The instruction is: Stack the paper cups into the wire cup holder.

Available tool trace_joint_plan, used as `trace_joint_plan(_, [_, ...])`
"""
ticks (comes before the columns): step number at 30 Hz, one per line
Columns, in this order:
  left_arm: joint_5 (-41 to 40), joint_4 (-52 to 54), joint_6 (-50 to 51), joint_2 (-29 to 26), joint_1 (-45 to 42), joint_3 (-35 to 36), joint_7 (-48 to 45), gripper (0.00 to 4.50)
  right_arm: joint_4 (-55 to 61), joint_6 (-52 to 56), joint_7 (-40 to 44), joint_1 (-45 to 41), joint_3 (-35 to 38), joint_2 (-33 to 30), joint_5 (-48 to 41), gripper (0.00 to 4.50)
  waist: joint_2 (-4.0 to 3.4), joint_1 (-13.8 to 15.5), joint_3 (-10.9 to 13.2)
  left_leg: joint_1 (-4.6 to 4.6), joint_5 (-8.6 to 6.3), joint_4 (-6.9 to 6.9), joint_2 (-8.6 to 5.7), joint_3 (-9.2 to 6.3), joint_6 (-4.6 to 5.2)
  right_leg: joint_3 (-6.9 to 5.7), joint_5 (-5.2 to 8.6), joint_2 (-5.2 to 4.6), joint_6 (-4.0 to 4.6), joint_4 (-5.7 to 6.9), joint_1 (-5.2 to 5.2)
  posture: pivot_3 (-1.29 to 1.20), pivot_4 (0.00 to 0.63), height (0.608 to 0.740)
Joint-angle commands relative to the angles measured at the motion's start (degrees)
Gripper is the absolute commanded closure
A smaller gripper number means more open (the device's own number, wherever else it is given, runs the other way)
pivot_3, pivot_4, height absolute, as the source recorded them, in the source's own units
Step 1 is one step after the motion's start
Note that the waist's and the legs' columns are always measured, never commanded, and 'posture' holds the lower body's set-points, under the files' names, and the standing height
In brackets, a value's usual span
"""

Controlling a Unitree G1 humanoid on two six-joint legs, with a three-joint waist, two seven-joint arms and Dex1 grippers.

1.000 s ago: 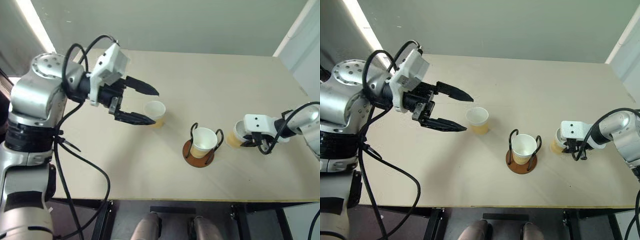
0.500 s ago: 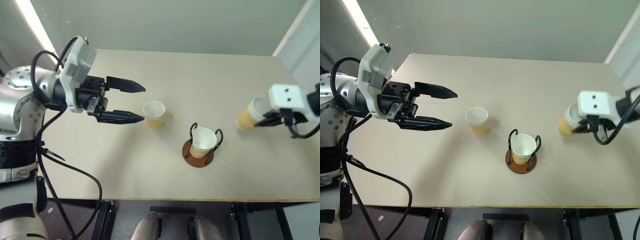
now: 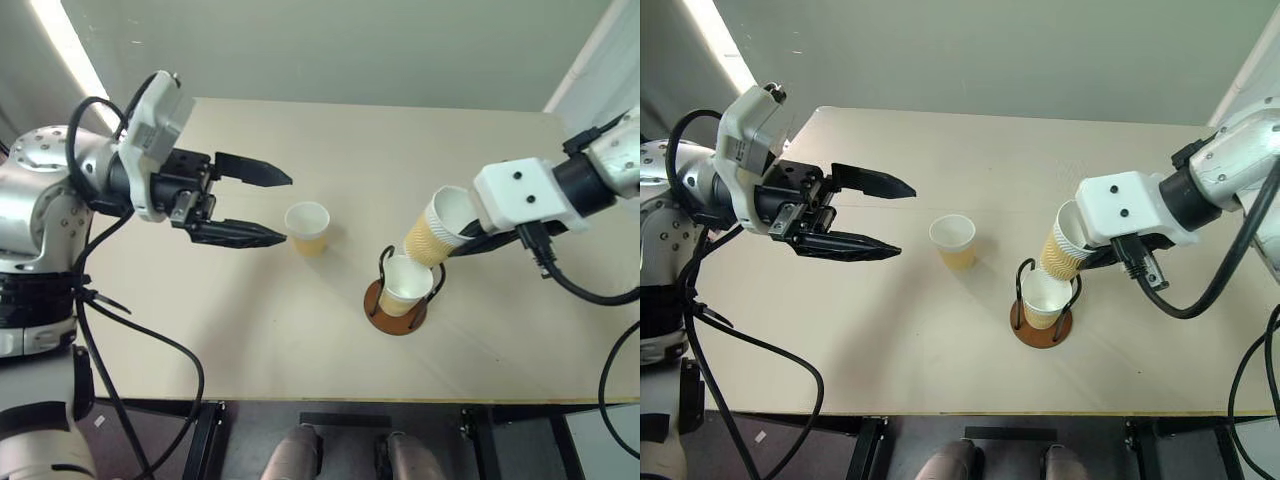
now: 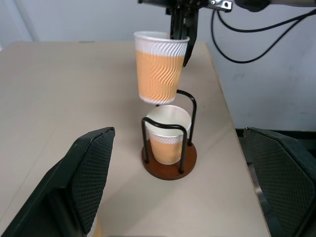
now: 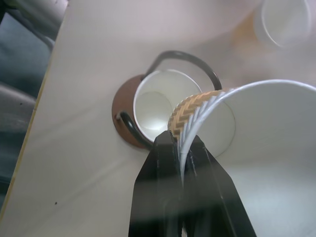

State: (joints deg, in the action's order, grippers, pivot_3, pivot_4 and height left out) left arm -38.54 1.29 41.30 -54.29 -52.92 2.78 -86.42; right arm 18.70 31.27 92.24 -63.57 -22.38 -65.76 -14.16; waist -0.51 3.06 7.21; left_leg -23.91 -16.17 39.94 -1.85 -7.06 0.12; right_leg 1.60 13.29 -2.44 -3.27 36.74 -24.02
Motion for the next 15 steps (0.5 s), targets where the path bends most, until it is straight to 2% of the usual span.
trace_joint_plan(1, [0.06, -0.33, -0.66, -1.37, -1.84, 0.62, -0.98, 0.00, 0.38, -1.66, 0.26, -1.30, -0.63, -0.37, 0.22, 4.44, 0.00, -0.01, 0.00, 0.00, 0.00, 0.00, 0.00, 0.00, 0.00, 0.00, 0.00, 0.00, 0.00, -0.01, 0.00, 0.00, 0.150, 0.740])
trace_joint_plan(15, [0.18, -0.40, -0.89, -0.69, -1.87, 0.21, -0.63, 0.00, 3.95, -3.77, 0.26, 0.84, -3.63, 0.51, 0.18, 4.44, -0.01, -0.01, 0.00, 0.00, 0.00, -0.01, 0.00, 0.01, 0.00, 0.01, 0.00, 0.00, 0.01, -0.01, 0.00, 0.00, 0.150, 0.740])
